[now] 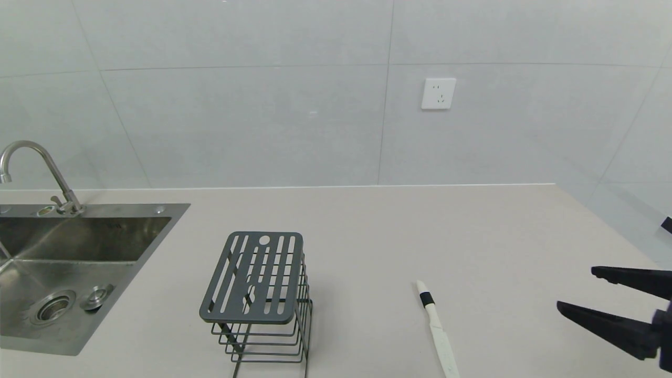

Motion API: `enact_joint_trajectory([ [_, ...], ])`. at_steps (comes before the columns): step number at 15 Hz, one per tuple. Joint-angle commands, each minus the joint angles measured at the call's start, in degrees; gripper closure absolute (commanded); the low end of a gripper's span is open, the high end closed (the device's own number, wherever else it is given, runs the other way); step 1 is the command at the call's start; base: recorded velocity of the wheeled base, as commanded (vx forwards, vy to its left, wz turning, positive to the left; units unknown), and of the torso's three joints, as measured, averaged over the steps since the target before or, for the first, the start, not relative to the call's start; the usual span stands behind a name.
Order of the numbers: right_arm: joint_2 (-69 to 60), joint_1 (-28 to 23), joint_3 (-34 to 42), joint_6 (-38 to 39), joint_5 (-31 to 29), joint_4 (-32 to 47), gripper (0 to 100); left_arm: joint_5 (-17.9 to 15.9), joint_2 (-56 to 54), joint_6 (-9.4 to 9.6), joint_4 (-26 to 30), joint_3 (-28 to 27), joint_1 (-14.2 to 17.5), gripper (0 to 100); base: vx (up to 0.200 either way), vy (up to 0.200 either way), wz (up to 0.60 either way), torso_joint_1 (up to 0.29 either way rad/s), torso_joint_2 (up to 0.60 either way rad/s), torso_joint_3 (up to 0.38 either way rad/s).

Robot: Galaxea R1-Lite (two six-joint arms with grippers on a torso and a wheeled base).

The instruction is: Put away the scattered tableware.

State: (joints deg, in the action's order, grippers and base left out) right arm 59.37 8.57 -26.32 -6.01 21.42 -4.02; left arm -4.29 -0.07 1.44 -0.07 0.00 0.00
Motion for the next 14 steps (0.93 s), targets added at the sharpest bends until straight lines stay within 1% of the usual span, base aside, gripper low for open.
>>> enact_joint_trajectory([
  [1,7.0,3.2,-0.2,0.0,-1.4,-2.2,0,0.0,0.1,-0.03,0.0,0.0,0.0,0,0.0,0.0,0.0,0.0,0.0,0.0],
  [2,8.4,5.6,-0.8,0.1,-2.3,-2.8,0,0.0,0.1,-0.03,0.0,0.0,-0.1,0,0.0,0.0,0.0,0.0,0.0,0.0],
  [4,10.9,8.6,-1.6,0.4,-4.9,-2.8,0,0.0,0.1,-0.03,0.0,0.0,0.0,0,0.0,0.0,0.0,0.0,0.0,0.0],
  [8,14.9,9.1,-2.8,0.5,-5.8,-2.9,0,0.0,0.1,-0.12,0.0,0.0,0.0,0,0.0,0.0,0.0,0.0,0.0,0.0],
  [10,15.4,9.6,-2.8,0.6,-7.7,-2.9,0,0.0,0.1,-0.03,0.0,0.0,0.0,0,0.0,0.0,0.0,0.0,0.0,0.0],
  [12,16.2,10.9,-2.9,3.6,-9.0,-2.9,0,0.0,0.1,-0.03,0.0,0.0,0.0,0,0.0,0.0,0.0,0.0,0.0,0.0],
  [14,16.9,14.5,-4.4,8.8,-12.1,-2.7,0,0.1,0.1,-0.03,0.0,0.0,0.0,0,0.0,0.0,0.0,0.0,0.0,0.0],
])
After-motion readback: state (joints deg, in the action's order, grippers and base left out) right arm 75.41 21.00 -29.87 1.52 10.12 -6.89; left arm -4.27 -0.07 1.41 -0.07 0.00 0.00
